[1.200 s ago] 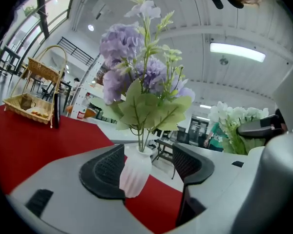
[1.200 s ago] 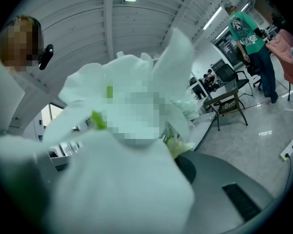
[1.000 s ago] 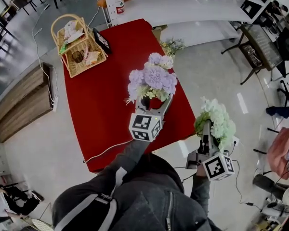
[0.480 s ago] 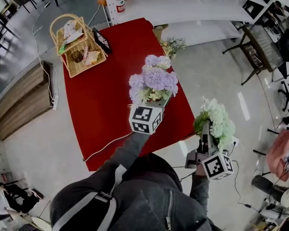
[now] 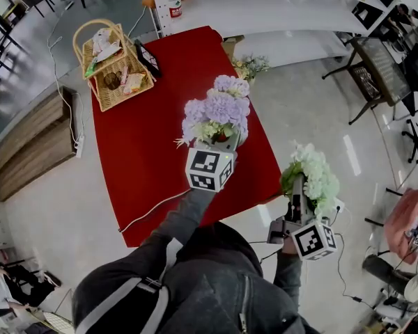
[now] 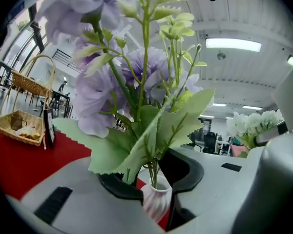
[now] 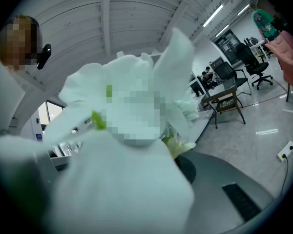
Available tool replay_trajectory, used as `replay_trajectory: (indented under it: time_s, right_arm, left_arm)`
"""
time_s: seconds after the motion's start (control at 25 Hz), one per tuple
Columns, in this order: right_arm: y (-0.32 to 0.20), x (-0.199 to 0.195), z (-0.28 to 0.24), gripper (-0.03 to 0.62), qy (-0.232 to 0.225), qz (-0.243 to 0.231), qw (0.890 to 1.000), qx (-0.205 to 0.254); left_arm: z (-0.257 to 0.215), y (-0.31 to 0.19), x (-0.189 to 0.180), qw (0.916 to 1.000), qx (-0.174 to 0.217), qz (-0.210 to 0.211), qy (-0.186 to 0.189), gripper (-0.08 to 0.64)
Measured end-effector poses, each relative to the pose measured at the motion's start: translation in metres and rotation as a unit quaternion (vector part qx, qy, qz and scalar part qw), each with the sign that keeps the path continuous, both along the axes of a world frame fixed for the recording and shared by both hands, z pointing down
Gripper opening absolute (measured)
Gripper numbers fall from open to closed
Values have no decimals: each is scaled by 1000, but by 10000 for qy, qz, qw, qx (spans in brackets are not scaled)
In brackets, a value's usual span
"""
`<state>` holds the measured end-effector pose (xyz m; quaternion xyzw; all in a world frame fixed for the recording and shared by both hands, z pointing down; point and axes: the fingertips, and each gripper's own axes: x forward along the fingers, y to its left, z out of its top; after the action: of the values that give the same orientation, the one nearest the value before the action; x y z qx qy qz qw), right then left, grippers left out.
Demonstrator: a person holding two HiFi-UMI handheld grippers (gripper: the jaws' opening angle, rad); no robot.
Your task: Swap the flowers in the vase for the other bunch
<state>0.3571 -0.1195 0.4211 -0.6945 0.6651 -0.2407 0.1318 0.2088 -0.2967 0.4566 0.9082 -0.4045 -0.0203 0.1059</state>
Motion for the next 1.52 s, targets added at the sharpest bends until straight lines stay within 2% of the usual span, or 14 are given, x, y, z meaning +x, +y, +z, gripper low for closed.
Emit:
replay_trajectory:
  time_s: [0.2,0.48,1.04,1.28,1.52]
  right_arm:
    - [-1,1,1,84,25,-2,10000,-14]
    - [2,-2,2,84,-62,-52,10000,10]
    - [6,-20,-8,84,-2,-143,9998,116]
    - [6,-32,-14,84,51,-270,9994,189]
    - [1,-50,-16,84,-91,-466,9984,311]
  left_arm:
    - [-2,-4,-2,10000,-39,56,4,95]
    - [-23,-3,-9,9996,-99,189,210,91]
    - [-80,8,-30,9975,144,525,453,91]
    - [-104,11,-49,9967,217,546,556,91]
    - [-134,23,-70,9907,54,860,1057,89]
